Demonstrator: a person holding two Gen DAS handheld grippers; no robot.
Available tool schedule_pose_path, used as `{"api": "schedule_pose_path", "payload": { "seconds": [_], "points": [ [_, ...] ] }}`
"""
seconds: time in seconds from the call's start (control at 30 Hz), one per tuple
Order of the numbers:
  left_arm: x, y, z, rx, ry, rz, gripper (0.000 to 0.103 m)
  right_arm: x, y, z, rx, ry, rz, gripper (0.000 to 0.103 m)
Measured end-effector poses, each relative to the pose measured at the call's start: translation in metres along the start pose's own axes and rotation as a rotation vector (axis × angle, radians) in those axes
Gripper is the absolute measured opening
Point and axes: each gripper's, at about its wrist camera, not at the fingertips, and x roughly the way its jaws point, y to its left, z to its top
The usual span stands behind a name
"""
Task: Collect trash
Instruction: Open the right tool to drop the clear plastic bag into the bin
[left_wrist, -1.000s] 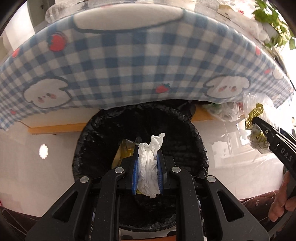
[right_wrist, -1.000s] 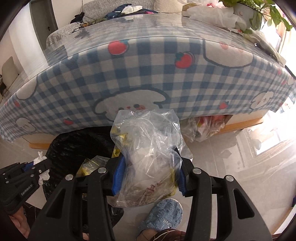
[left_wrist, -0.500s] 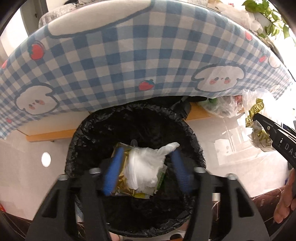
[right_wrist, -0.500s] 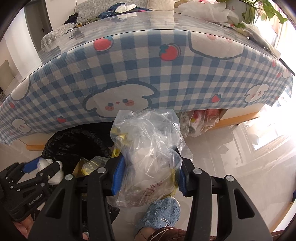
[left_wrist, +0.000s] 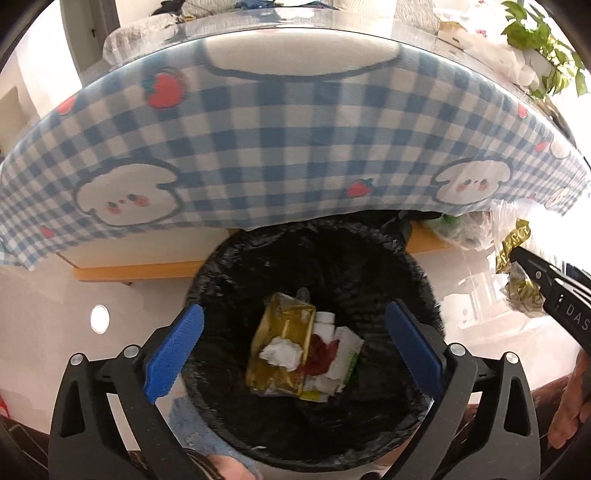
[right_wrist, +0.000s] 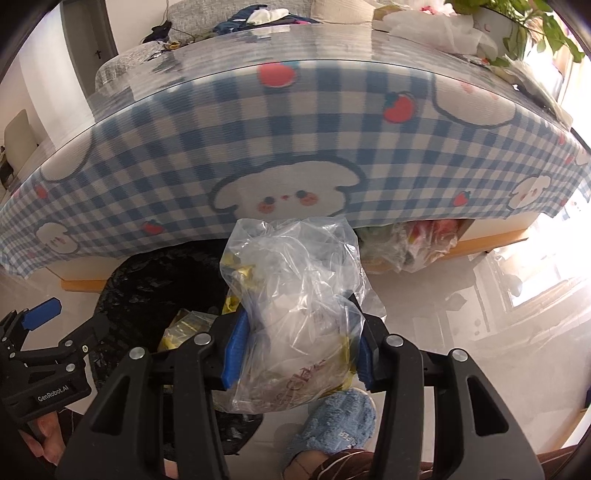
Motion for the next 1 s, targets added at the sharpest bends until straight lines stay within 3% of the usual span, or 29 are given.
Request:
{"api": "schedule_pose_path", "payload": {
  "seconds": [0.27, 0.43, 0.7, 1.0],
  "points": [
    [-0.001, 0.037, -0.006, -0.038, 0.002, 0.022, 0.097, 0.0, 0.046, -0.005, -0.044, 0.009, 0.04, 0.046],
    [0.007, 0.074, -0.014, -0.134, 0.049, 0.035, 0.097, 0.004, 0.082, -0.007, -0.111, 0.021, 0.052, 0.046],
    [-0.008, 0.109, -0.02, -0.159, 0.019, 0.082, 0.097, 0.005, 0.13, -0.013, -0.183, 0.028, 0.094, 0.047],
    [-0.018, 0.143, -0.024, -0.207, 0.01, 0.103, 0.097, 0.006, 0.154, -0.009, -0.205, 0.023, 0.126, 0.047]
  ]
}}
